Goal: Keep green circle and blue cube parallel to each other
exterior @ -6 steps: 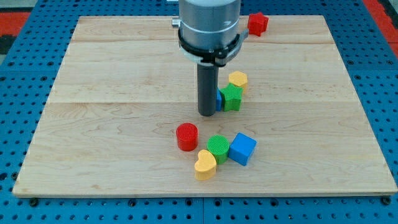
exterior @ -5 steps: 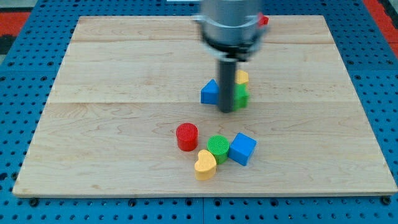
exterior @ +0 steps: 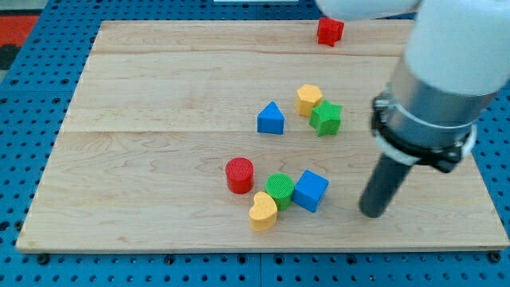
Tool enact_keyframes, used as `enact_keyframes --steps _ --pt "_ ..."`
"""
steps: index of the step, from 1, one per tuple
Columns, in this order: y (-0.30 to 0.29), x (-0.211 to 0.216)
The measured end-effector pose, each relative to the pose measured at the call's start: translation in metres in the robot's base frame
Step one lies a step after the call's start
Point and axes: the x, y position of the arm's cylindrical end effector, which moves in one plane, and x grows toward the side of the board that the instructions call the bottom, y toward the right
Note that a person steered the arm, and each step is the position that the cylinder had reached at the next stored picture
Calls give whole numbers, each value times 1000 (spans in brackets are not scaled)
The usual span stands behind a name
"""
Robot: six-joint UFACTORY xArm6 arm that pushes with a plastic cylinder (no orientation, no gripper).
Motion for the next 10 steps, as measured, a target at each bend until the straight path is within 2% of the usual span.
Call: enact_keyframes --steps 1,3,4,5,6,7,10 --pt "-26 17" --pt "-43 -18" --pt "-44 9" --pt "-76 35" --pt "-105 22" --pt "-104 -24" --pt "-97 -32"
